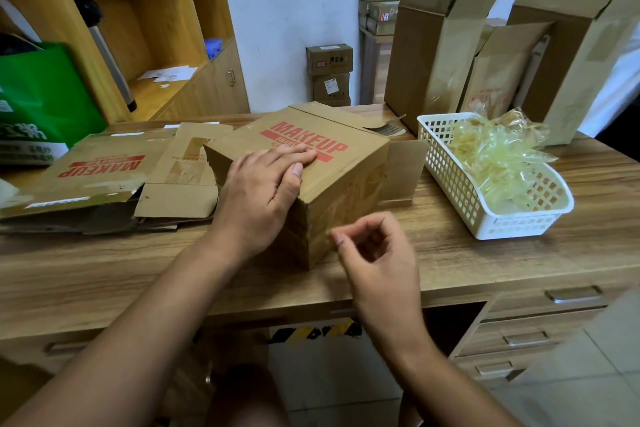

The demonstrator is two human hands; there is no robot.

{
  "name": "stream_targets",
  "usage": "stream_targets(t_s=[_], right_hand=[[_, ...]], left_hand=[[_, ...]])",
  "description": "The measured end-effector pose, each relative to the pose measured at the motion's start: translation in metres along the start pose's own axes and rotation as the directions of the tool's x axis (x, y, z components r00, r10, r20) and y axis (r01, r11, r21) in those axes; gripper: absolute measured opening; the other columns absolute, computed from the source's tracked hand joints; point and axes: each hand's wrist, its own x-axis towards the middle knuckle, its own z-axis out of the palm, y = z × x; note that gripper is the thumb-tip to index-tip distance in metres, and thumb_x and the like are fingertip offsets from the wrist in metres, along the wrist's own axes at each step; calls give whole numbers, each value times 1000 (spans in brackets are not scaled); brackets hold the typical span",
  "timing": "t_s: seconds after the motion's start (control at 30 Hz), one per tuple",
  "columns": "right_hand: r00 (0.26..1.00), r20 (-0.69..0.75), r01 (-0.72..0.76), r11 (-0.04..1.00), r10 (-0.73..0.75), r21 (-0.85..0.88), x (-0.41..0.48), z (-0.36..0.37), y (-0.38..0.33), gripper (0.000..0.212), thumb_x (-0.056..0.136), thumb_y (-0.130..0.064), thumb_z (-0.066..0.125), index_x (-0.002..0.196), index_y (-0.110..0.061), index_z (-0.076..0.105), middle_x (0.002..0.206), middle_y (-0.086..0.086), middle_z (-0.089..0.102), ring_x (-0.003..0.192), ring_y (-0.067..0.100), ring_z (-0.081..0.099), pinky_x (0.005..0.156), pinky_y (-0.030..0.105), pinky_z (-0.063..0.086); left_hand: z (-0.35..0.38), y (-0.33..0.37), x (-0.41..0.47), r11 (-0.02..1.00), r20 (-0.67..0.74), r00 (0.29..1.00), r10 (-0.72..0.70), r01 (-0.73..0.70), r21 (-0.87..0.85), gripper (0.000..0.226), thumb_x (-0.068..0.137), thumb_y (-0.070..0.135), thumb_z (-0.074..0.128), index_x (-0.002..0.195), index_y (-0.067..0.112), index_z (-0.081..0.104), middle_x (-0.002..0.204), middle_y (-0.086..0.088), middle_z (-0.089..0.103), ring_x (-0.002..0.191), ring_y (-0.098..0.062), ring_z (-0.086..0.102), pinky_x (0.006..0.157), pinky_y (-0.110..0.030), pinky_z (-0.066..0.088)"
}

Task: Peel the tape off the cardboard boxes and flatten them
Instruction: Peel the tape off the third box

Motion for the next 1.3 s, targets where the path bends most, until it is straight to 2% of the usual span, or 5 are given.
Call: stream_targets(t_s=[0.33,0.5,0.77,1.1,1.3], right_hand=[[984,141,-97,991,109,-90,11,-14,1,44,85,-32,80,122,-35,58,82,-9,57,76,2,58,74,19,49],[994,106,15,938,23,-345,29,-17,-1,15,92,-27,73,107,-29,72,88,-4,59,79,3,56,70,11,42],[973,193,180,943,-128,-279,-40,2,-3,12,95,-16,66,95,-26,72,90,-19,55,86,2,60,69,7,43],[996,2,88,939,-93,-333,6,-32,-2,27,79,-28,84,79,-30,58,114,-8,50,98,9,57,78,17,46],[997,-66,-36,986,25,-161,30,-46,8,24,87,-11,79,76,-17,58,89,-7,75,85,6,70,74,22,51]], left_hand=[[0,3,0,1000,17,1000,-11,11,18,57,100,51,19,136,33,59,142,14,56,136,-9,43,110,-36,24],[0,5,0,1000,18,1000,-17,17,25,58,99,52,19,137,33,59,142,14,55,136,-10,42,111,-36,25],[4,13,2,995,1,999,-37,37,93,63,99,55,15,137,32,59,142,12,56,134,-12,44,109,-34,25],[8,27,6,969,58,994,-92,76,236,68,98,66,11,143,35,52,148,12,50,138,-12,40,111,-35,23],[-11,24,21,948,317,948,-39,-66,312,98,73,95,3,151,44,35,156,17,37,140,-14,33,112,-41,23]])
